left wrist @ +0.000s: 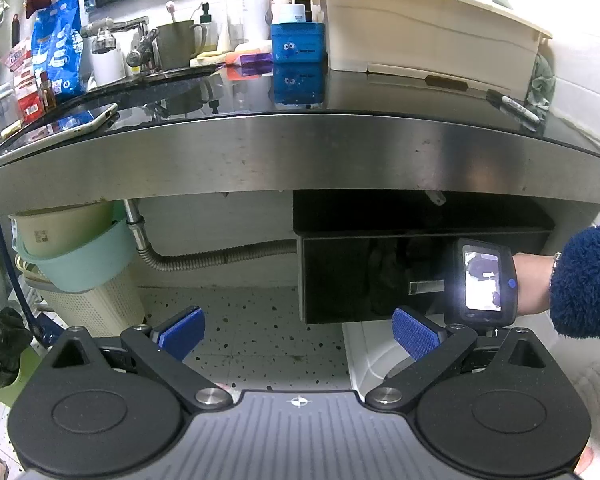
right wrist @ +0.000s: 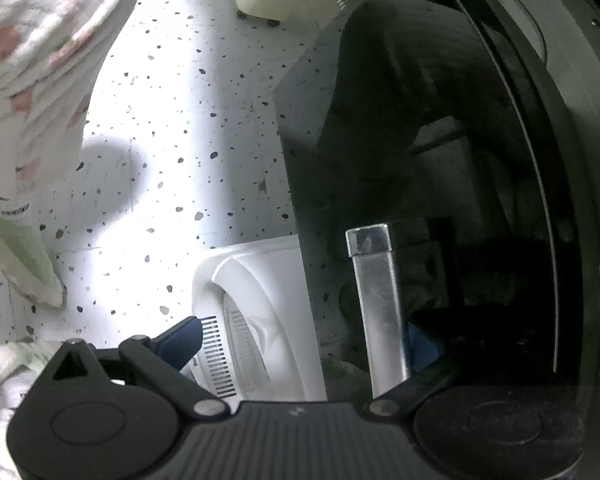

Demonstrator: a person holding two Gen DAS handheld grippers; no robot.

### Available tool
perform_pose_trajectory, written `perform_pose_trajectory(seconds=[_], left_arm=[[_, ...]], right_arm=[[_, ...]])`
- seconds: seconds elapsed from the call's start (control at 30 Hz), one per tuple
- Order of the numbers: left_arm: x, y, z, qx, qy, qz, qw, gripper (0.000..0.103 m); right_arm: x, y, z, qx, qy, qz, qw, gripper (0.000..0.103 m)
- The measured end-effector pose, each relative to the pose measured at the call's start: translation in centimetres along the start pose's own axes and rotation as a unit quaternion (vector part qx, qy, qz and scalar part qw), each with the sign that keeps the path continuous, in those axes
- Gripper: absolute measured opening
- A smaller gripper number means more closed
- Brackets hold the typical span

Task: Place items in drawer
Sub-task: 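Hook the right gripper finger behind the black drawer front's edge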

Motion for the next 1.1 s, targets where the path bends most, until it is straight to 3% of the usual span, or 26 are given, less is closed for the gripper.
perform_pose_trajectory(seconds=[1.1], left_arm=[[0.6,0.5,1.2,0.006,0.001,0.010,0.9999,0.101]], right_arm=[[1.1,0.6,-0.4,0.001,-0.002,-0.001,1.000,0.103]])
Point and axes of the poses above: each gripper's, at about its wrist camera, not at the fingertips, and y roughly against the way its jaws point, x to its left, z to its top, the point moved 3 cm from there along -y, roughly the way its jaws point, and after that the axes turned 6 degrees about z, right-handed, at the moved point
